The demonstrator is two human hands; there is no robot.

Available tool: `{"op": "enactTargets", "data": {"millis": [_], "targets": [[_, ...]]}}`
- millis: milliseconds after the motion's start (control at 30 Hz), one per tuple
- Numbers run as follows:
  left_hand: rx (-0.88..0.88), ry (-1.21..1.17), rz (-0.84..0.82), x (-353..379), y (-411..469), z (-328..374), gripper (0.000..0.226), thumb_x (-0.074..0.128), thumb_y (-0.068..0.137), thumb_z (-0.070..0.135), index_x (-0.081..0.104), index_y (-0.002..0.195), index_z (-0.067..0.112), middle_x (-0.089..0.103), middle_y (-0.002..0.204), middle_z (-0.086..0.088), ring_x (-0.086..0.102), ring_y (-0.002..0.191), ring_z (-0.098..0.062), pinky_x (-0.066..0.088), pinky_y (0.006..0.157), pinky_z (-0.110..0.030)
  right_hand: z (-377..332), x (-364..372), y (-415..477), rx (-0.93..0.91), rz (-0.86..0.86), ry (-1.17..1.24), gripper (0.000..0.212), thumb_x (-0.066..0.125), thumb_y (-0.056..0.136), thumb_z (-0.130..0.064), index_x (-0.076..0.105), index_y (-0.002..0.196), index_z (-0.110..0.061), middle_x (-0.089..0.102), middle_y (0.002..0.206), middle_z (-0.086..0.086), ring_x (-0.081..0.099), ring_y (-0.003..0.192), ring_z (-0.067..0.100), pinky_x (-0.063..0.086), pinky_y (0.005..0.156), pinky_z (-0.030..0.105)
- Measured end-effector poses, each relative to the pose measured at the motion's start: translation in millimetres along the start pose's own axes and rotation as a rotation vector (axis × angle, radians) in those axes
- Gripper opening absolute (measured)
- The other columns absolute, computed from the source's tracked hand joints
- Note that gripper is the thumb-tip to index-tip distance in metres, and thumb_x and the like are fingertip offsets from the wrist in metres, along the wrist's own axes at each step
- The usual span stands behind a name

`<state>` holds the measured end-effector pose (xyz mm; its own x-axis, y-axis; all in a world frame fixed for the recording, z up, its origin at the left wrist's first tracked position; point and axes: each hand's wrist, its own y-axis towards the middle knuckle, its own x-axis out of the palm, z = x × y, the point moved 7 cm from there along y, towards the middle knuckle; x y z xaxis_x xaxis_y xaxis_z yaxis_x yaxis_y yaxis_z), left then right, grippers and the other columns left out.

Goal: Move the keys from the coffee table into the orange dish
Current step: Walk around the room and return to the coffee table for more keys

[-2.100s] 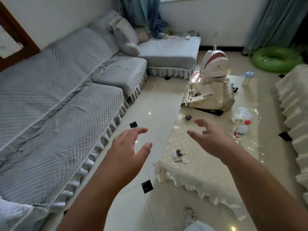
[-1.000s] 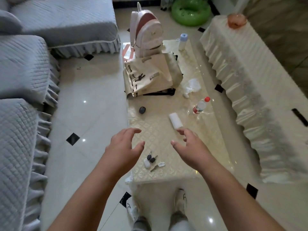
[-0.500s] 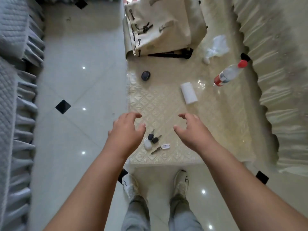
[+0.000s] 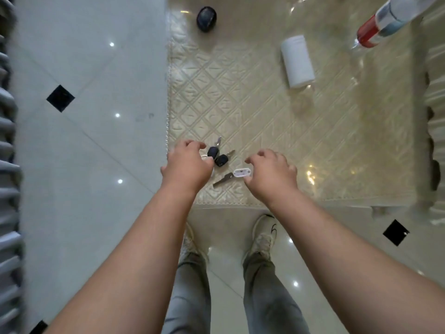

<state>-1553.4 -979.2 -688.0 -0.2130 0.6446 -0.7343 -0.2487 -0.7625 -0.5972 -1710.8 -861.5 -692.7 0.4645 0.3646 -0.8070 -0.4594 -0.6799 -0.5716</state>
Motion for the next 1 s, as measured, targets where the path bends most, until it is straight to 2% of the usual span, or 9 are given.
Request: {"op": "enactTargets", "data": {"millis": [67,133,267,367,467,567,667,833,1000], "targets": [[-0.047,0.046,-0.012,18,9,-10,0.047,0.054,0.083,0.045,0.052,0.129,0.034,0.040,0.141,0.006,0.036,0.128,-0.026,0.035,0.097,-0.048,4,19,3,0.006,0.002,-0.052,0.042,0.062,0.084,-0.043,0.057,0.125,-0.035,0.040,0.148,0.002,0.030,0.138,0.031,0.028,0.106,0.052],[-0.059,0.095,-0.019,34,16,-16,0.052,0.058,0.081,0.050,0.051,0.129,0.033,0.038,0.143,0.003,0.033,0.131,-0.027,0.034,0.097,-0.050,7,34,4,0.011,0.036,-0.059,0.039,0.065,0.084,-0.040,0.057,0.122,-0.034,0.026,0.159,0.005,0.015,0.147,0.033,0.022,0.110,0.055],[0.022,0.185,0.083,45,20,-18,0.048,0.062,0.078,0.053,0.055,0.119,0.030,0.040,0.140,0.000,0.034,0.128,-0.027,0.036,0.094,-0.048,6,49,7,-0.004,0.144,-0.039,0.026,0.066,0.085,-0.035,0.056,0.108,-0.031,0.014,0.163,0.004,0.002,0.149,0.032,0.015,0.114,0.057],[0.157,0.344,0.192,46,16,-9,0.032,0.061,0.082,0.050,0.061,0.103,0.026,0.049,0.127,0.001,0.041,0.116,-0.028,0.038,0.085,-0.044,9,56,10,0.014,0.152,-0.044,0.027,0.063,0.085,-0.036,0.060,0.110,-0.025,0.017,0.162,0.003,0.003,0.149,0.032,0.011,0.116,0.054],[0.204,0.403,0.193,51,12,-3,0.026,0.058,0.086,0.044,0.064,0.099,0.023,0.051,0.119,0.002,0.041,0.113,-0.027,0.038,0.084,-0.043,12,55,10,0.028,0.135,-0.073,0.023,0.059,0.084,-0.038,0.067,0.100,-0.024,0.024,0.160,0.002,0.005,0.148,0.033,0.009,0.116,0.054],[0.193,0.349,0.209,47,4,-1,0.023,0.056,0.087,0.041,0.064,0.098,0.023,0.053,0.118,0.003,0.041,0.112,-0.027,0.037,0.085,-0.043,14,47,2,0.047,0.123,-0.070,0.019,0.058,0.085,-0.041,0.071,0.091,-0.028,0.029,0.158,0.000,0.006,0.148,0.034,0.008,0.116,0.054],[0.209,0.270,0.259,33,-9,9,0.020,0.056,0.088,0.038,0.064,0.097,0.022,0.052,0.119,0.002,0.039,0.113,-0.027,0.036,0.086,-0.044,12,25,-8,0.061,0.197,0.003,0.019,0.057,0.085,-0.037,0.073,0.088,-0.028,0.037,0.154,-0.002,0.011,0.147,0.032,0.009,0.116,0.052],[0.308,0.169,0.242,6,-45,35,0.017,0.054,0.090,0.037,0.061,0.100,0.024,0.048,0.125,0.005,0.035,0.118,-0.023,0.033,0.088,-0.042,-1,-34,-32,0.039,0.337,0.112,0.021,0.058,0.084,-0.039,0.074,0.086,-0.026,0.042,0.150,-0.002,0.014,0.146,0.030,0.008,0.116,0.050],[0.390,0.104,0.277,-57,-97,72,0.015,0.050,0.092,0.037,0.058,0.099,0.027,0.047,0.126,0.007,0.034,0.119,-0.020,0.033,0.088,-0.040,-15,-110,-72,-0.009,0.442,0.164,0.016,0.060,0.084,-0.038,0.072,0.085,-0.028,0.045,0.147,-0.003,0.015,0.146,0.028,0.011,0.115,0.051]]}}
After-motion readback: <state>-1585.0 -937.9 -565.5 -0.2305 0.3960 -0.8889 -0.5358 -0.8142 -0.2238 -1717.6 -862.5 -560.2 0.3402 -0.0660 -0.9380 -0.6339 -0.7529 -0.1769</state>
